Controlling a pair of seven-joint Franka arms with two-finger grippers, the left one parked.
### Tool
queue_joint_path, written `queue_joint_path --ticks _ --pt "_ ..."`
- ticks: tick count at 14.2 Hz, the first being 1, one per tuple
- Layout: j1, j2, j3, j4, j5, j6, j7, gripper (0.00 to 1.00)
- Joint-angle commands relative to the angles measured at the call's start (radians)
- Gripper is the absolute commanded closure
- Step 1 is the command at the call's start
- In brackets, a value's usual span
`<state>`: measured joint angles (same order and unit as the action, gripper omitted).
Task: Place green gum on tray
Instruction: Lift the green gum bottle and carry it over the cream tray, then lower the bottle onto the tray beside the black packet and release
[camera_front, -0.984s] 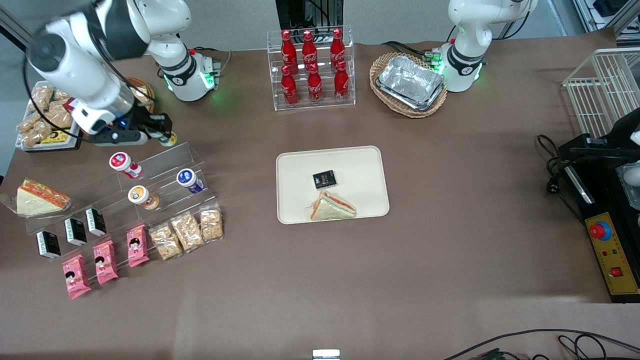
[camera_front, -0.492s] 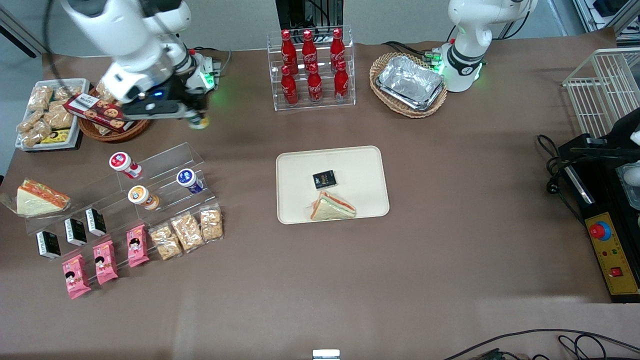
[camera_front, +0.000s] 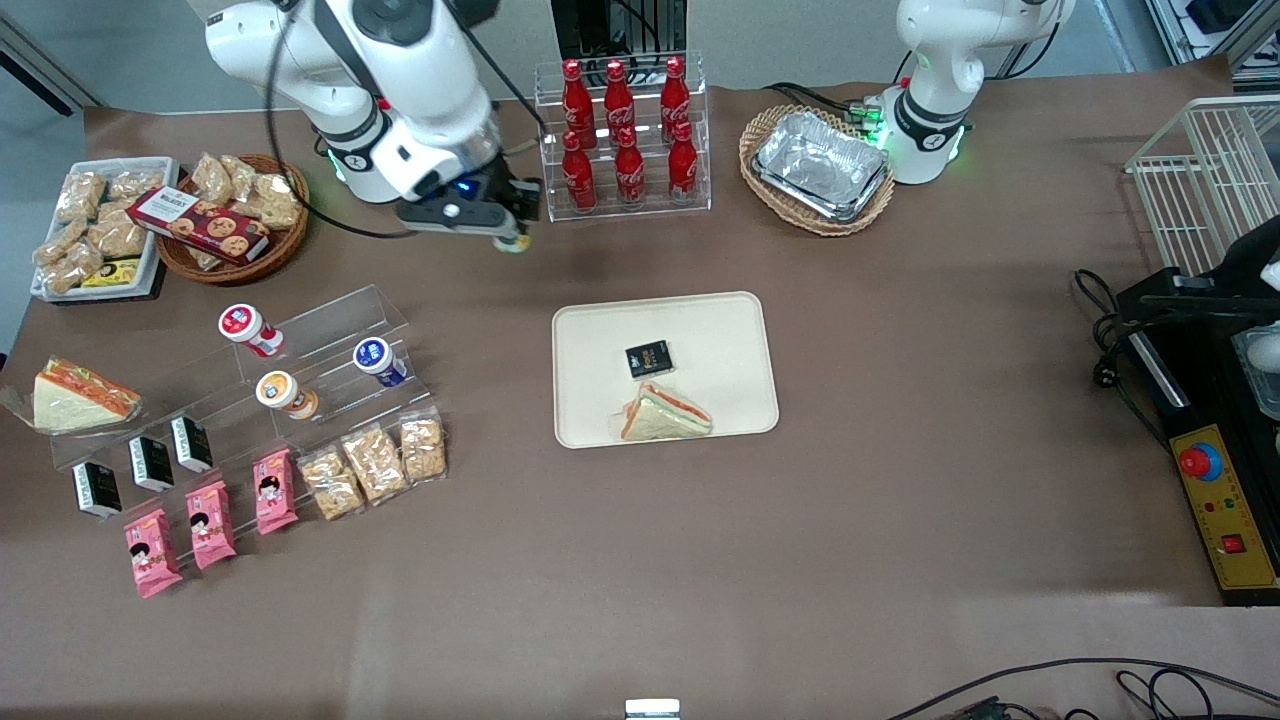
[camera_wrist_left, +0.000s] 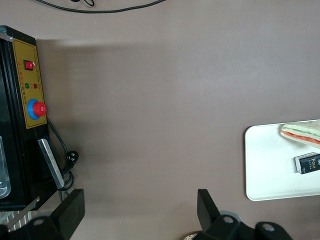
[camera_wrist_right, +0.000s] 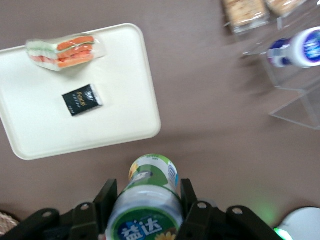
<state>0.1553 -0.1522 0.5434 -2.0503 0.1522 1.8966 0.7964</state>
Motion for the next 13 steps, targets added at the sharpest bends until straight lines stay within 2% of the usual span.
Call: queue_joint_path --ticks 1,3,5,11,13 --pt "-0.005 0.150 0.036 -0.057 0.006 0.224 0.056 0.98" --pt "0.000 0.232 0.043 -0.111 0.000 0.384 0.076 0.98" --pt "0.000 0.311 0.046 -0.137 -0.051 0.487 0.089 0.98" --pt "0.003 0.534 0.046 -0.130 -0.363 0.673 0.291 0.98" --pt "0.006 0.571 0.046 -0.128 -0.417 0.694 0.319 0.98"
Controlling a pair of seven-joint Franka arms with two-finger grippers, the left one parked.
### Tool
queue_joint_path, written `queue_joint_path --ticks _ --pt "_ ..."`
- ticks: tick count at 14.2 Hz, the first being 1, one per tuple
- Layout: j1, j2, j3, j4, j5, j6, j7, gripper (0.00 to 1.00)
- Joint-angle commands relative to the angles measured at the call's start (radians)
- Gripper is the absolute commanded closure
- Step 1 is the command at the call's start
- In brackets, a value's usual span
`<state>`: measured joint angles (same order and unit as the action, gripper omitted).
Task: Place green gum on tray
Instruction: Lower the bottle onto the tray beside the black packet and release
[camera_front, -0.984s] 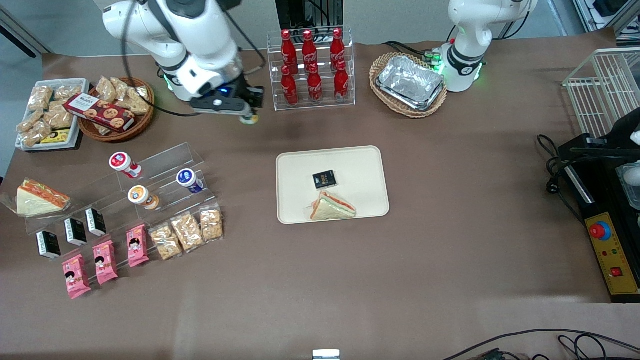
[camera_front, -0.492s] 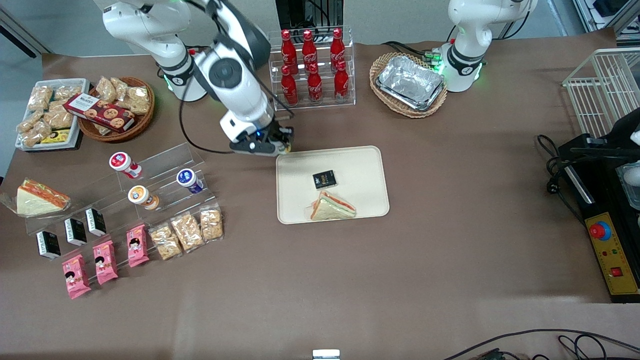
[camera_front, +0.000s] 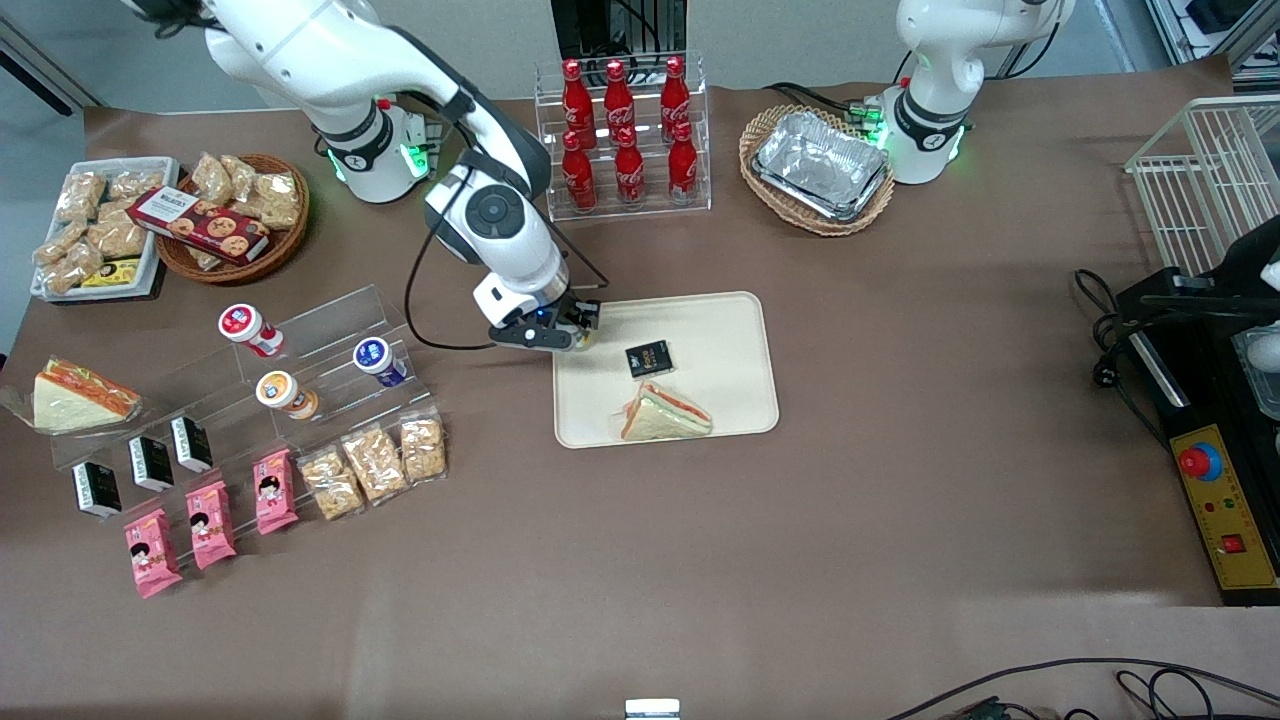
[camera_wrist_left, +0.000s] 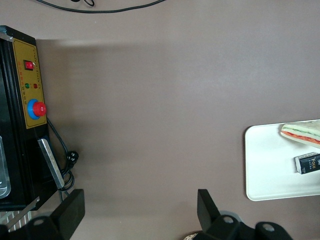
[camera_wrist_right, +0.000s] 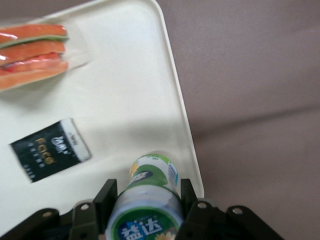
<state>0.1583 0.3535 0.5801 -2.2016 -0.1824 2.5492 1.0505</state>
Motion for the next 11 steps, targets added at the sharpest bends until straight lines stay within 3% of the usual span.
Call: queue_joint_path --ticks 1,4,5,6,8,11 --pt "0.001 0.079 0.009 0.023 -0.086 0.057 0.065 0.98" --pt "0.000 0.099 0.009 0.028 -0.086 0.062 0.065 0.95" --pt "0.000 0.104 0.009 0.028 -0.085 0.062 0.065 0.75" --pt "0.000 0.110 0.009 0.028 -0.086 0.062 0.065 0.37" --pt "-0.002 0.113 0.009 0.030 -0.086 0.062 0.065 0.00" --pt "-0.011 0.087 0.009 0.033 -0.086 0.051 0.054 0.00"
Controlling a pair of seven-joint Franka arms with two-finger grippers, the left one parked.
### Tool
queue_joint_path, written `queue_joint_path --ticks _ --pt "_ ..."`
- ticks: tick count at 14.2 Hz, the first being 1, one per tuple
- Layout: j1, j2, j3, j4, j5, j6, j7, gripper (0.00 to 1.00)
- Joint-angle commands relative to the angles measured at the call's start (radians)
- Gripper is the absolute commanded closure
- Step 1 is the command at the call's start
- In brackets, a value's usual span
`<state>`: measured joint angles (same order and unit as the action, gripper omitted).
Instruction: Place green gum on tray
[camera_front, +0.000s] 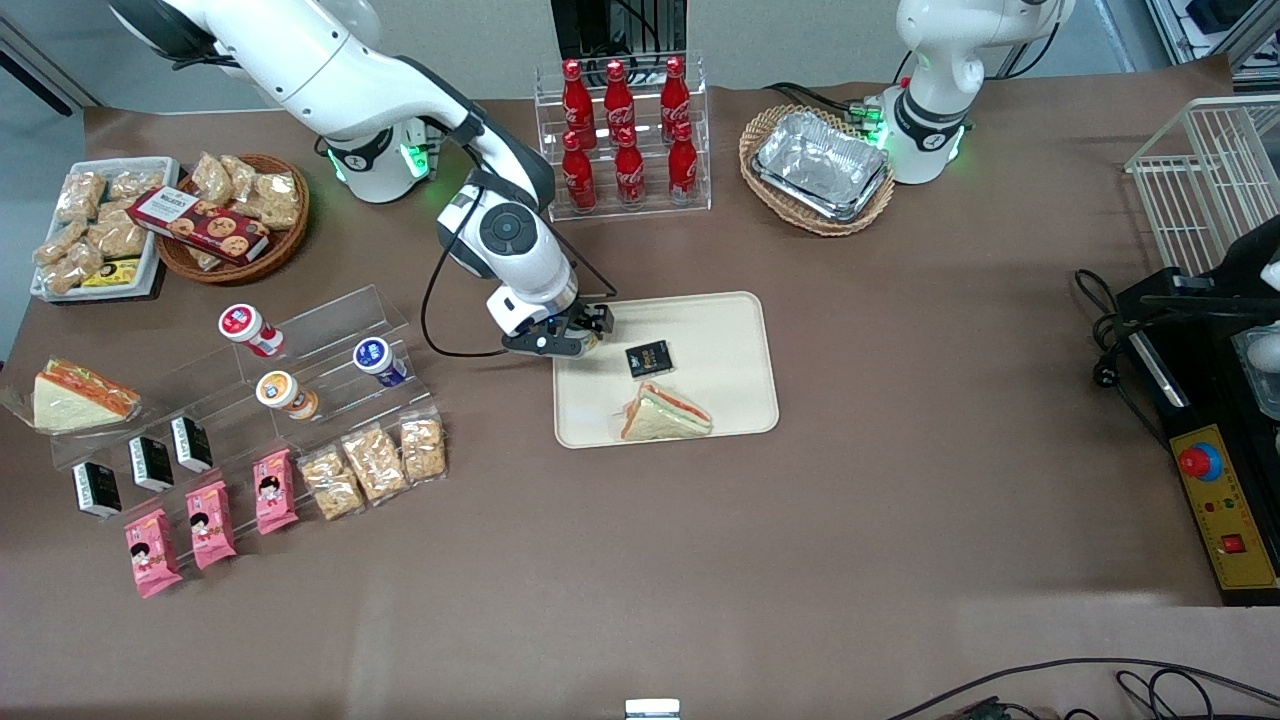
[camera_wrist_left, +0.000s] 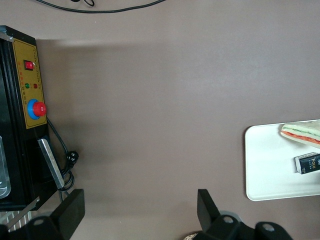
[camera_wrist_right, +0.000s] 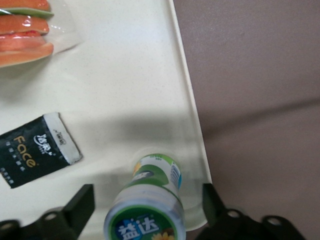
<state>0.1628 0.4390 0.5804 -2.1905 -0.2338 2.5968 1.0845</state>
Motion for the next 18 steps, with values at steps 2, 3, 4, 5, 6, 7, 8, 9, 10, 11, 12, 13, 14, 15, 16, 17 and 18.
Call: queue_joint_path --ticks 2,3,4,5,6,7,8,9,10,11,12,13,14,15,16,17,18 --pt "-0.026 -0.118 0.013 0.023 -0.029 -0.090 0.011 0.00" --pt "-0.029 -0.179 0.016 0.041 -0.022 -0.189 -0.006 0.00" --pt "-0.028 -0.242 0.018 0.067 -0.018 -0.302 -0.068 0.00" --pt "-0.029 -0.285 0.016 0.104 0.011 -0.413 -0.159 0.00" --pt "-0.040 -0.316 0.009 0.154 0.098 -0.519 -0.252 0.00" --pt "-0.073 -0.347 0.000 0.211 0.190 -0.622 -0.362 0.00" --pt "-0.092 -0.380 -0.043 0.253 0.247 -0.712 -0.442 0.00" --pt "-0.092 -0.419 -0.103 0.286 0.261 -0.778 -0.489 0.00" --pt "-0.092 -0.451 -0.161 0.305 0.263 -0.819 -0.515 0.00" --pt "-0.092 -0.476 -0.219 0.328 0.263 -0.857 -0.558 0.00" --pt "-0.092 -0.494 -0.281 0.351 0.265 -0.894 -0.625 0.00" --pt "-0.092 -0.508 -0.341 0.368 0.266 -0.931 -0.697 0.00" --pt "-0.092 -0.520 -0.402 0.385 0.266 -0.952 -0.763 0.00" --pt "-0.092 -0.526 -0.463 0.399 0.266 -0.962 -0.825 0.00" --pt "-0.092 -0.530 -0.520 0.415 0.266 -0.965 -0.889 0.00" --pt "-0.092 -0.528 -0.574 0.438 0.266 -0.965 -0.941 0.00" --pt "-0.092 -0.528 -0.615 0.454 0.266 -0.966 -0.984 0.00"
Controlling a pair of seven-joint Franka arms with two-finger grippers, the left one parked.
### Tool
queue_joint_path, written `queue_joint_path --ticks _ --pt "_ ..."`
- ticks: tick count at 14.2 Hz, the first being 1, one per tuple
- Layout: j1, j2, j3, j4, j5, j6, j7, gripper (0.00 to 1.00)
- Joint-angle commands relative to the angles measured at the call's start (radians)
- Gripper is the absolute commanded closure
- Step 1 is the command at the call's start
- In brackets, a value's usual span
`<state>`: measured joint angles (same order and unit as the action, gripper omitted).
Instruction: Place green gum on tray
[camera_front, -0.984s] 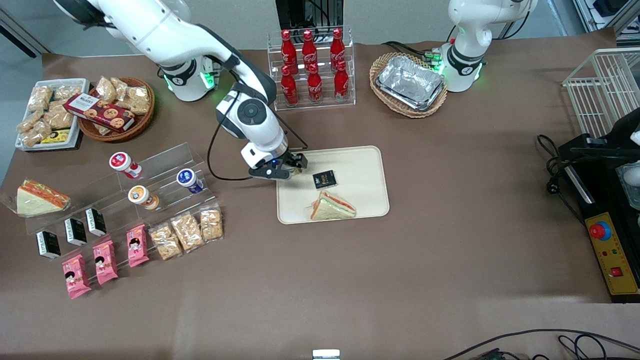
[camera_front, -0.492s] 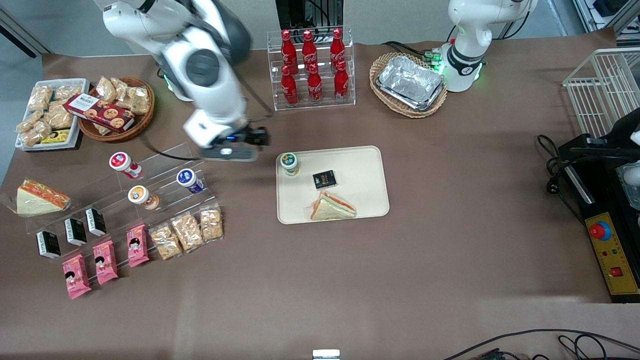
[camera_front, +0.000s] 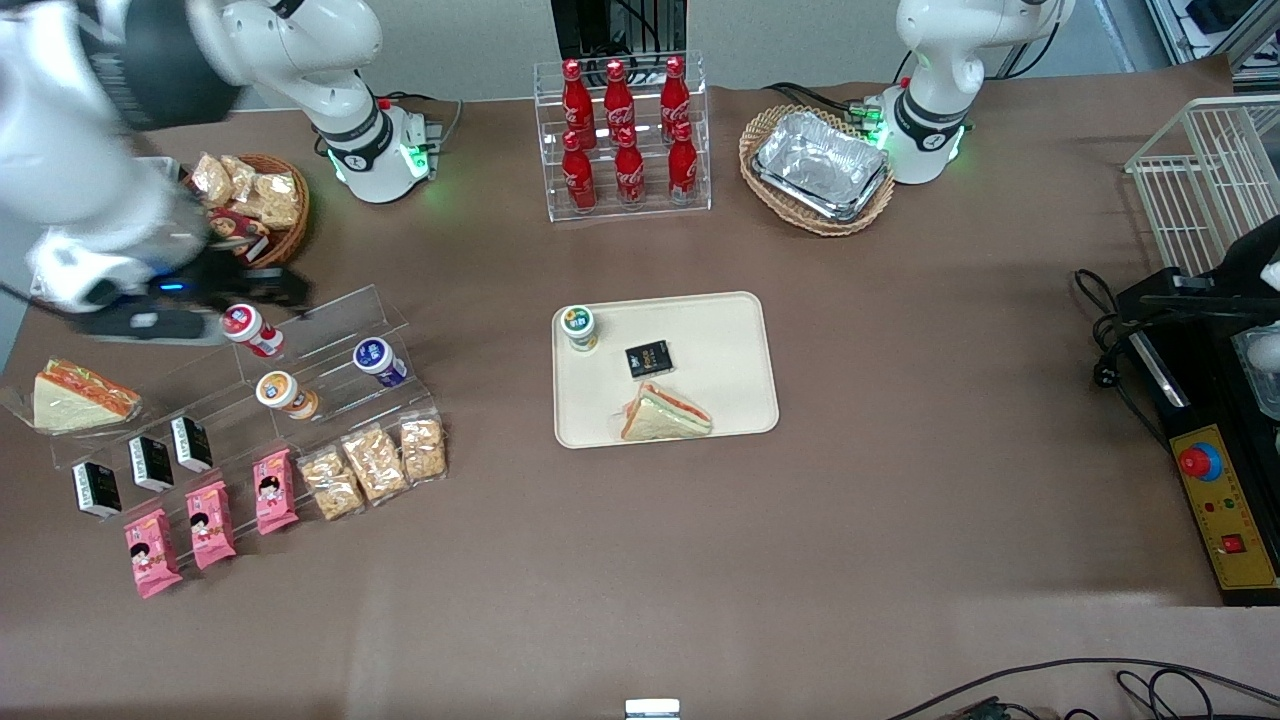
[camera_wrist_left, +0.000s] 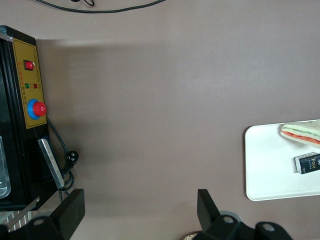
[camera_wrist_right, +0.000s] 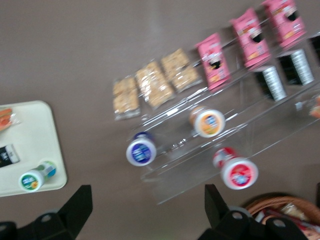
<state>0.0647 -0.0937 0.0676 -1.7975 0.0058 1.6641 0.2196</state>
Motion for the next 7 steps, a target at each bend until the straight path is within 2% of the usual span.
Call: queue_joint_path --ticks 1,7 --pt "0.006 0.005 -0.141 0.064 0.025 -0.034 -0.162 0.00" --pt "0.001 0.011 -0.236 0.078 0.020 -0.032 -0.266 0.00"
